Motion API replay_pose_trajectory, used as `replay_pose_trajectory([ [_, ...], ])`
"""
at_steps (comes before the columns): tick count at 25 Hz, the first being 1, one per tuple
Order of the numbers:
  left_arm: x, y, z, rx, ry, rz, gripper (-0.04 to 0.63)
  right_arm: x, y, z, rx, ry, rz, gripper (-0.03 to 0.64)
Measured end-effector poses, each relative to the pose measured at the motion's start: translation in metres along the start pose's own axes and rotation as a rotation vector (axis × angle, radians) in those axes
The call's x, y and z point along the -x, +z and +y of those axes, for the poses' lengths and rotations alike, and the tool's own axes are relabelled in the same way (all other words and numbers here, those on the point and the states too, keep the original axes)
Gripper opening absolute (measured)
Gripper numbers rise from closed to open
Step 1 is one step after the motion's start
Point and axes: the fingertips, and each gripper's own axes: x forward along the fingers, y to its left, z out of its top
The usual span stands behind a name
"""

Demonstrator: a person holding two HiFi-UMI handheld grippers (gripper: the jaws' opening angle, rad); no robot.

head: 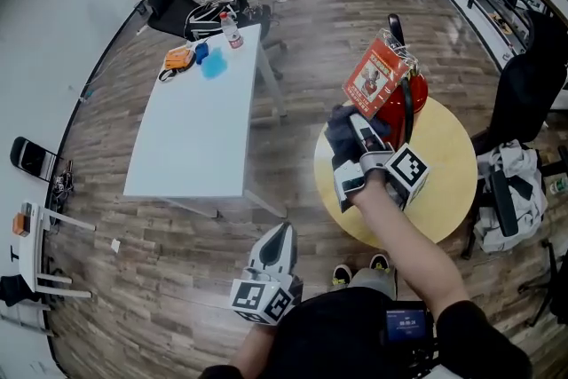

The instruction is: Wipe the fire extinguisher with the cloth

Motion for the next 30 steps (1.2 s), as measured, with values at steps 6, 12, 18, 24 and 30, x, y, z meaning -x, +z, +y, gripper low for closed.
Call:
replay_pose_trajectory([
  [6,0.008,-0.008,0.009,0.007,0.025,0.045,0.023,0.017,0.008,-0.124,0.081,-0.225,-0.039,0.097],
  [12,0.018,-0.015,0.021,-0.015,0.069,0.093,0.023,0.037,0.013,-0.248,0.177,-0.42,-0.045,0.097],
  [18,0.034,-0.014,0.041,0.002,0.145,0.091,0.023,0.046,0.023,-0.297,0.16,-0.493,-0.151,0.097],
  [24,0.035,-0.011,0.051,0.013,0.15,0.074,0.023,0.013,0.018,-0.235,0.048,-0.36,-0.241,0.097],
  [30,0.03,-0.001,0.042,0.007,0.104,0.037,0.023,-0.028,0.018,-0.076,-0.055,-0.024,-0.277,0.096],
])
